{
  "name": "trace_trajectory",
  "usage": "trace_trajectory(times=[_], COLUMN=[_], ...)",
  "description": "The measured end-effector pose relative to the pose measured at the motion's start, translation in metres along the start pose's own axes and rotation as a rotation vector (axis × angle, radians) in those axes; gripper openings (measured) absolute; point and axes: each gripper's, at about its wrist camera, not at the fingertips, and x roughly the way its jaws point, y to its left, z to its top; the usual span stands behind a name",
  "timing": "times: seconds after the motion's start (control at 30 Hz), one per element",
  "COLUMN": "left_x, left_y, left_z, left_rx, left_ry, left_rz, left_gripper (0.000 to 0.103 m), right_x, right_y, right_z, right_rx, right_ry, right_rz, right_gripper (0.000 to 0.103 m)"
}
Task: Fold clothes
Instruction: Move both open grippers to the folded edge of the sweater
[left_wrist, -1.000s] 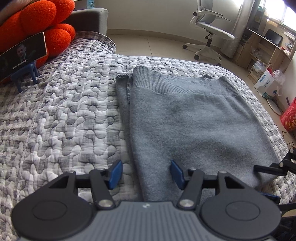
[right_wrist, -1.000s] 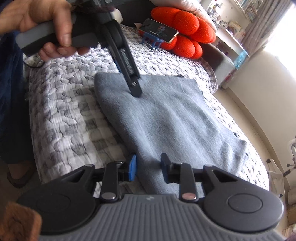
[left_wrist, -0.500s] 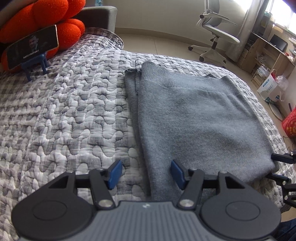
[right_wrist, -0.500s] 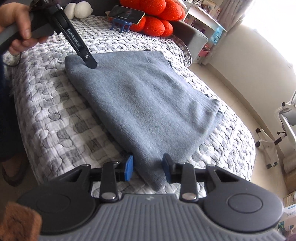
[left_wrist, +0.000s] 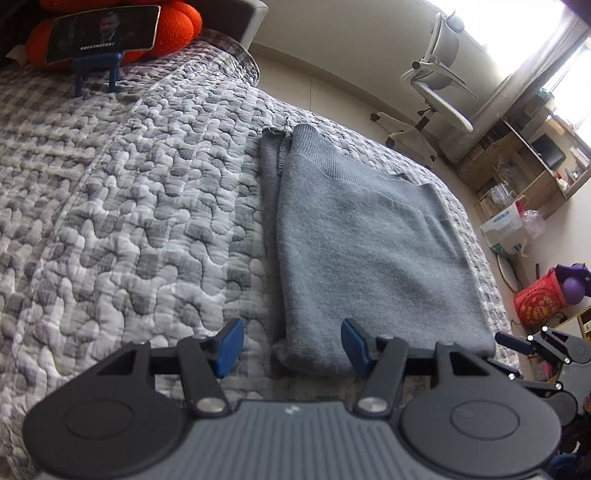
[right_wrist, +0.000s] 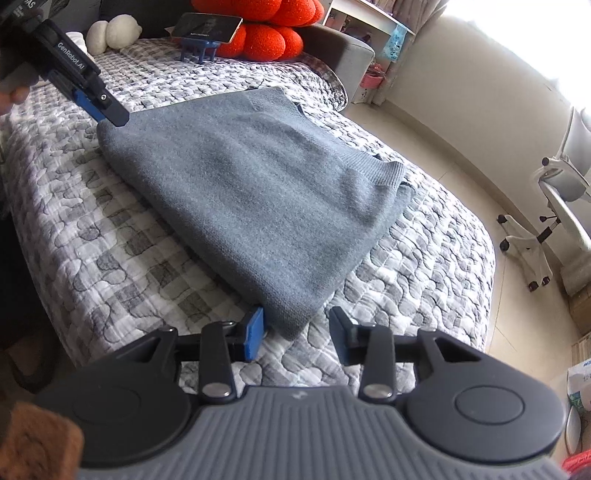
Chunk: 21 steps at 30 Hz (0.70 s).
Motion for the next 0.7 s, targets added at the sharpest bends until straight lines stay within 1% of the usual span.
trace_trajectory(times=[0.07, 0.27, 0.4, 0.57, 0.67, 0.7], left_x=[-0.002, 0.001, 0.005, 0.011, 0.013, 0.014], left_y=[0.0, -0.002, -0.001, -0.001, -0.002, -0.003], left_z=[-0.004, -0.012, -0.016, -0.016, -0.016, -0.016], left_rx=[-0.017, -0.034, -0.05, -0.058, -0.053, -0.05], left_ry=[0.007, 0.029, 0.047, 0.059, 0.058, 0.056], left_rz=[-0.021, -0.041, -0.051, -0.052, -0.051, -0.048], left_gripper=[0.06, 0.06, 0.058, 0.058, 0.057, 0.057], right_x=[-0.005, -0.012, -0.005, 0.009, 0.014, 0.015], right_y=[-0.005, -0.044, -0.058, -0.069, -0.078, -0.081], right_z=[0.0, -0.004, -0.011, -0.022, -0.03, -0.034], right_rx=[0.056, 0.404, 0.58, 0.779, 0.909, 0.963], right_ry=[-0.018, -0.034, -0.01, 0.042, 0.047, 0.046], right_rz=[0.029, 0.176, 0.251, 0.304, 0.361, 0.383], right_gripper=[0.042, 0.042, 0.042, 0.042, 0.043, 0.044])
